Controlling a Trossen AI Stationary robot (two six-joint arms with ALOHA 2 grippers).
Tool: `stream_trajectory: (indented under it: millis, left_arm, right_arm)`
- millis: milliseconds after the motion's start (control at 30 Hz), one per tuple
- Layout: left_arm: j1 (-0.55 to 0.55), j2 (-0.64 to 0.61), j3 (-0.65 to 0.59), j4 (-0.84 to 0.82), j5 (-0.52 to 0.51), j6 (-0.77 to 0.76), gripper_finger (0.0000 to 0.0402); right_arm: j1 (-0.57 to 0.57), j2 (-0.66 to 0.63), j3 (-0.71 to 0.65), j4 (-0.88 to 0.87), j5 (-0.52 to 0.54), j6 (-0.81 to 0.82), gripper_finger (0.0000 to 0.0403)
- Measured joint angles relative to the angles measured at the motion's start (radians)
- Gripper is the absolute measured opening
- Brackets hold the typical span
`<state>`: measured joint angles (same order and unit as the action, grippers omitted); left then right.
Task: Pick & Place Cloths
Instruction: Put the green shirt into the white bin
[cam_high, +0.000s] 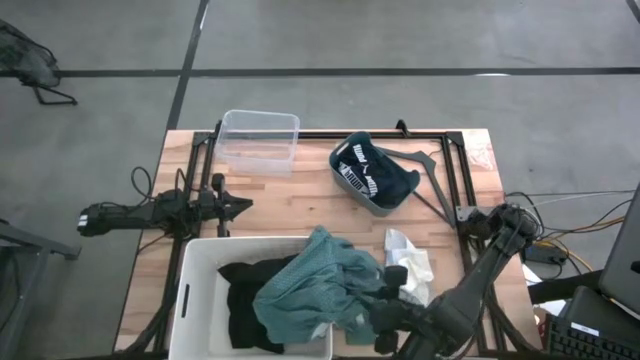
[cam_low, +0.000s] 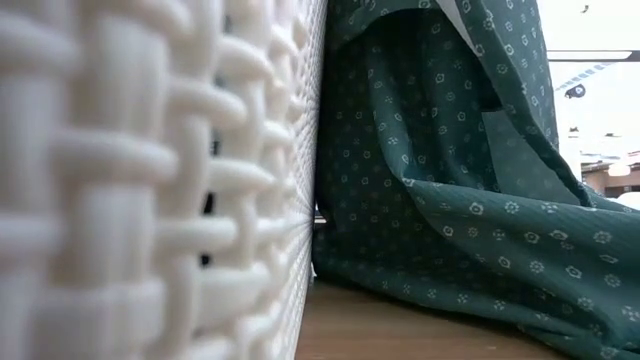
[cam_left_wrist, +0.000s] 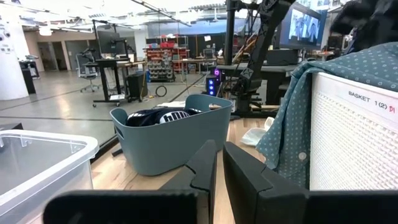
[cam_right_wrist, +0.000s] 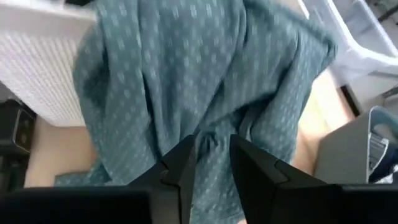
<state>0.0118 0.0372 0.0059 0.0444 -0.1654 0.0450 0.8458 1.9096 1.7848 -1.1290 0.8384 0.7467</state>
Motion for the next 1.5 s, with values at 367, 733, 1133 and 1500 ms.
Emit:
stream_trajectory:
  millis: [367,733,1133,1500]
  left_arm:
    - [0.0,0.0,0.0,0.0,0.0,0.0,0.0035]
    - [0.0,0.0,0.0,0.0,0.0,0.0,0.0035]
    - [0.0,0.0,0.0,0.0,0.0,0.0,0.0035]
    - [0.0,0.0,0.0,0.0,0.0,0.0,0.0035]
  right_arm:
    - [0.027,-0.305,-0.531,0.479,-0.024,0.015,0.0054]
    - [-0.014,-0.485,-0.979,0.768,-0.028,0.078,0.0054]
    - [-0.043,-0.489,-1.026,0.873,-0.043,0.18,0.0104]
    - [-0.115,-0.42,-1.027,0.91,-0.115,0.172,0.0232]
